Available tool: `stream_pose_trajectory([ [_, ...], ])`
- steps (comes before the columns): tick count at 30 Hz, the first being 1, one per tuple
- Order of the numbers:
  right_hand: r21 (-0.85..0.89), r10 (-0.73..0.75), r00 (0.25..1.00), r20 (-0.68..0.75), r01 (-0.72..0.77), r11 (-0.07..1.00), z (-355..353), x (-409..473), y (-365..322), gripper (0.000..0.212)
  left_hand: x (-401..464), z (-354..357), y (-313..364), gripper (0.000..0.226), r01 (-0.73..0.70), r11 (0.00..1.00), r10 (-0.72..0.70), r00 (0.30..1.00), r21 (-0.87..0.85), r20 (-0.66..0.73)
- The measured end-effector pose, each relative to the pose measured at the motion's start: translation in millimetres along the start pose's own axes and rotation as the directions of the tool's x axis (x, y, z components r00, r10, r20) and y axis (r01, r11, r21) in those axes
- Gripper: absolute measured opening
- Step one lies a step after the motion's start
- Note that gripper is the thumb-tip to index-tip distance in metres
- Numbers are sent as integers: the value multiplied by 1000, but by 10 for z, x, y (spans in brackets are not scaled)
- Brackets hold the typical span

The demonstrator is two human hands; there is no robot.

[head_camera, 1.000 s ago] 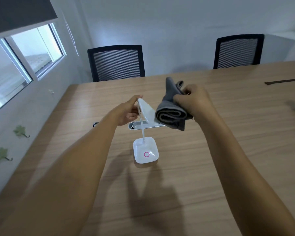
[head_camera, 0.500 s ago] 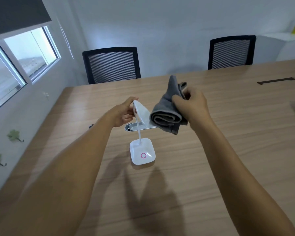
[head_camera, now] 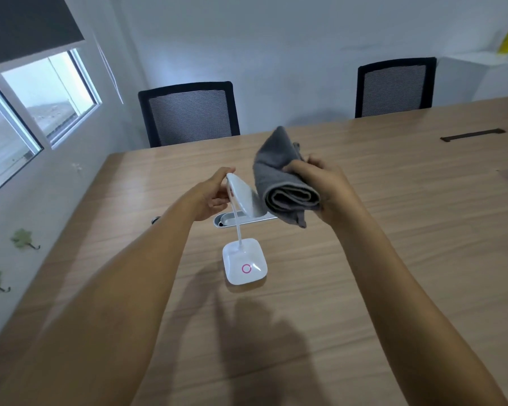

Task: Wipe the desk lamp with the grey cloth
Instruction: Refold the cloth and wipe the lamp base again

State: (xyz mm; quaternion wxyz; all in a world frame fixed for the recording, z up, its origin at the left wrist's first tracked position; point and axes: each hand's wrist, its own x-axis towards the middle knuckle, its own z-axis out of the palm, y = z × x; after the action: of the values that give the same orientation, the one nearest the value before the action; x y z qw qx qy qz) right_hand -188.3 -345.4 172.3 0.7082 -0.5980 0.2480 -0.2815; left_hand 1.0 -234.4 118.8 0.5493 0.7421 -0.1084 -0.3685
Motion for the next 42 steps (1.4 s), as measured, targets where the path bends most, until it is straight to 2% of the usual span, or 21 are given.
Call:
stream_pose_trajectory([
  [1, 29, 35, 995, 95, -38, 999, 27, -19, 8, 34, 10, 1, -5, 46, -4, 1000, 4, 1000, -5, 1],
  [3, -132, 64, 978, 198, -38, 990, 42, -38, 85, 34, 16, -5, -7, 46, -5, 1000, 5, 1000, -12, 4],
  [5, -324, 40, 992, 121, 1, 946, -42, 51, 207, 34, 19, -12, -7, 44, 4, 1000, -4, 1000, -15, 2],
  [8, -528, -5, 992, -128, -63, 847, -211, 283, 493, 23, 3, 1, 7, 42, 20, 999, -21, 1000, -38, -6],
  [10, -533, 53, 977, -206, -157, 831, -246, 379, 751, 18, 1, 18, 14, 42, 24, 999, -25, 1000, -46, -8],
  [12, -515, 139, 969, -206, -228, 827, -179, 383, 1043, 18, 6, 16, 11, 42, 26, 998, -27, 1000, -56, -6],
  [17, -546, 330, 942, -61, -308, 779, 233, 235, 1728, 16, 7, 0, 2, 40, 23, 997, -23, 1000, -75, 5],
  [20, -701, 362, 932, 21, -244, 670, 301, 209, 1957, 11, 21, -10, -2, 40, 17, 996, -16, 1000, -82, 13],
  [22, -783, 345, 938, -24, -232, 577, 207, 271, 1974, 10, 27, -12, -7, 41, 16, 996, -15, 1000, -90, 15],
  [25, -856, 168, 977, -128, -194, 480, 74, 426, 1870, 21, 29, -6, -15, 41, 15, 995, -13, 1000, -95, 20],
  [27, -898, 61, 989, -138, -151, 414, 85, 468, 1797, 25, 33, -9, -13, 42, 14, 996, -12, 1000, -91, 24],
  [29, -940, 40, 996, -78, -87, 329, 172, 405, 1782, 27, 37, -18, -17, 42, 16, 996, -14, 1000, -93, 22],
  [31, -967, 93, 995, 32, 7, 254, 302, 255, 1888, 31, 40, -18, -27, 42, 15, 996, -14, 1000, -93, 18],
  [35, -958, 186, 958, 220, 176, 227, 516, -61, 2124, 34, 37, -50, -33, 47, 17, 996, -15, 1000, -90, 24],
  [38, -918, 254, 886, 387, 346, 193, 643, -157, 2081, 34, -14, -95, -21, 70, 61, 994, -55, 996, -92, 64],
  [39, -898, 259, 865, 430, 380, 223, 688, -164, 2020, 35, -19, -104, -21, 75, 64, 994, -58, 996, -90, 65],
  [41, -872, 196, 863, 466, 410, 269, 775, -109, 1927, 31, -15, -110, -28, 76, 54, 994, -49, 997, -94, 64],
  [42, -874, 137, 878, 459, 419, 245, 823, -69, 1876, 31, -18, -106, -29, 73, 50, 994, -44, 997, -98, 66],
])
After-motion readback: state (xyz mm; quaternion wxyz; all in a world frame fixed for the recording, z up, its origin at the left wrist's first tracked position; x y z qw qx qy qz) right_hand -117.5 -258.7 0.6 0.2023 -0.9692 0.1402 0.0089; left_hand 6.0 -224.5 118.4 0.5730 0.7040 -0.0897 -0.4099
